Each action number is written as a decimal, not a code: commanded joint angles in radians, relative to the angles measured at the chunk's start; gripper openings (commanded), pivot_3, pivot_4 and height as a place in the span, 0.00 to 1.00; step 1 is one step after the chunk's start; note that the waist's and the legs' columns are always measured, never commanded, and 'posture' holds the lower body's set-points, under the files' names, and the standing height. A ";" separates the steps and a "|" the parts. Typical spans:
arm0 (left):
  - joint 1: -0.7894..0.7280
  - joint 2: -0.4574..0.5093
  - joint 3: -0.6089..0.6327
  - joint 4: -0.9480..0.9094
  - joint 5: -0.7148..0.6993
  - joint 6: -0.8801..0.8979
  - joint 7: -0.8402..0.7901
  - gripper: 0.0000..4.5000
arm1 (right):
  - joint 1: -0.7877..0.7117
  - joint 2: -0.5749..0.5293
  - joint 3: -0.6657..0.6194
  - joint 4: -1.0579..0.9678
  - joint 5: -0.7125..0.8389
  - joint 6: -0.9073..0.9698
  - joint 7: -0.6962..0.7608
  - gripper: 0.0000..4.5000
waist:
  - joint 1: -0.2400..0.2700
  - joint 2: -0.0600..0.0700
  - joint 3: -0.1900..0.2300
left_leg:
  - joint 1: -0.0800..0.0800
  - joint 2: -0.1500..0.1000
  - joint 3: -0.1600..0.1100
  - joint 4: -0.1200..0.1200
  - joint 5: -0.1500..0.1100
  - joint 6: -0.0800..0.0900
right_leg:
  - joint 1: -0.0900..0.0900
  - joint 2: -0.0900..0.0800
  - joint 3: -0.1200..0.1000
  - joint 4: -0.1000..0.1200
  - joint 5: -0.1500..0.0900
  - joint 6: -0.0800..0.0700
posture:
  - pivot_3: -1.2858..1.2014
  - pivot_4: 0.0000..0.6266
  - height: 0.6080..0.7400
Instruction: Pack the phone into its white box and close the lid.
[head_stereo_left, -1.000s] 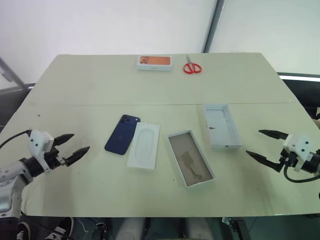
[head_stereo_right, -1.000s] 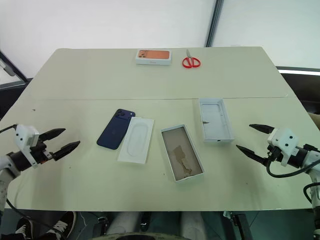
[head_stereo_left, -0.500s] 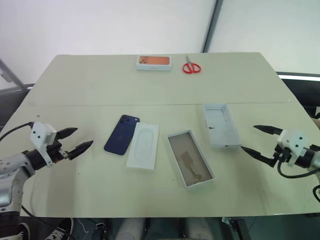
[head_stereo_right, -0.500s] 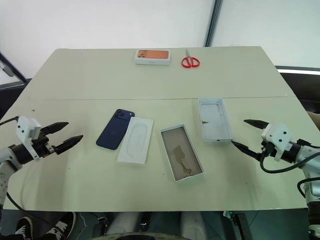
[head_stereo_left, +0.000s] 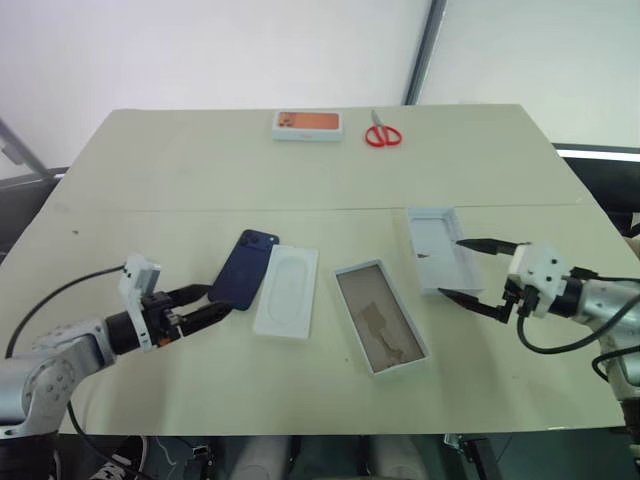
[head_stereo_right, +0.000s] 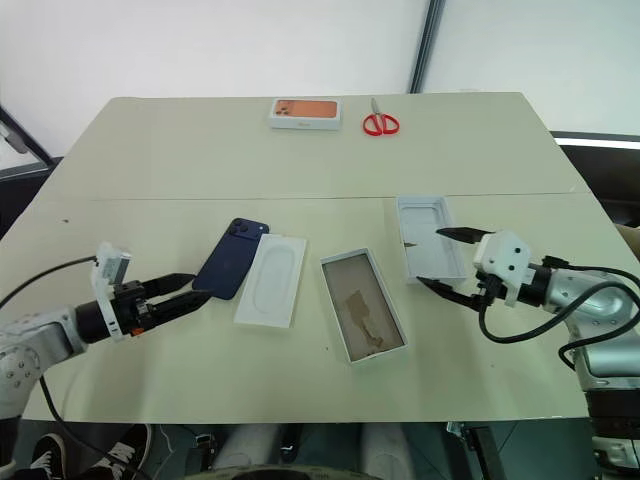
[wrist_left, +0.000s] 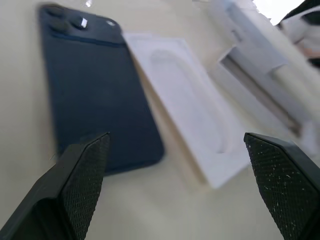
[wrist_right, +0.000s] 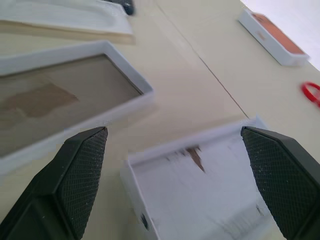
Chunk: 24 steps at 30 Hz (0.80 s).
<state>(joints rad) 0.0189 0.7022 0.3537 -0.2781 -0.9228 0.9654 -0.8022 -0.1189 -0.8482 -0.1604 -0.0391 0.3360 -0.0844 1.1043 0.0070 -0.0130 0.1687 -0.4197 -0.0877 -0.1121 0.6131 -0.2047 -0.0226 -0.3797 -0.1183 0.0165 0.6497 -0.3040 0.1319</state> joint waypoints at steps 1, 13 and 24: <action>-0.026 -0.028 0.045 -0.021 -0.158 0.130 0.080 1.00 | -0.017 -0.031 0.036 -0.080 0.016 0.061 0.041 0.99 | 0.000 0.000 0.000 | 0.000 0.000 0.000 0.000 0.000 0.000 | 0.000 0.000 0.000 0.000 0.000 0.000 | 0.52 0.24 1.00; -0.019 -0.133 0.005 0.054 -0.202 0.189 0.174 1.00 | -0.046 0.000 0.067 -0.092 -0.023 0.065 0.016 0.99 | 0.004 0.000 0.000 | 0.000 0.000 0.000 0.001 0.000 0.000 | 0.000 0.000 0.000 0.000 0.000 -0.001 | 0.52 0.24 1.00; -0.026 -0.234 -0.030 0.120 -0.271 0.214 0.173 1.00 | -0.065 0.025 0.091 -0.118 -0.046 0.063 -0.014 0.99 | 0.006 0.001 -0.001 | 0.000 -0.001 0.000 0.001 0.000 0.000 | 0.001 -0.001 0.000 -0.001 -0.001 -0.003 | 0.52 0.24 1.00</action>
<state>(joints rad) -0.0016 0.4811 0.3431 -0.1645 -1.1669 1.1617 -0.6325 -0.1641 -0.8225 -0.0554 -0.1196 0.2876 -0.0081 1.1000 0.0131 -0.0121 0.1680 -0.4197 -0.0885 -0.1120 0.6142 -0.2047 -0.0226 -0.3786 -0.1189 0.0165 0.6490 -0.3055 0.1290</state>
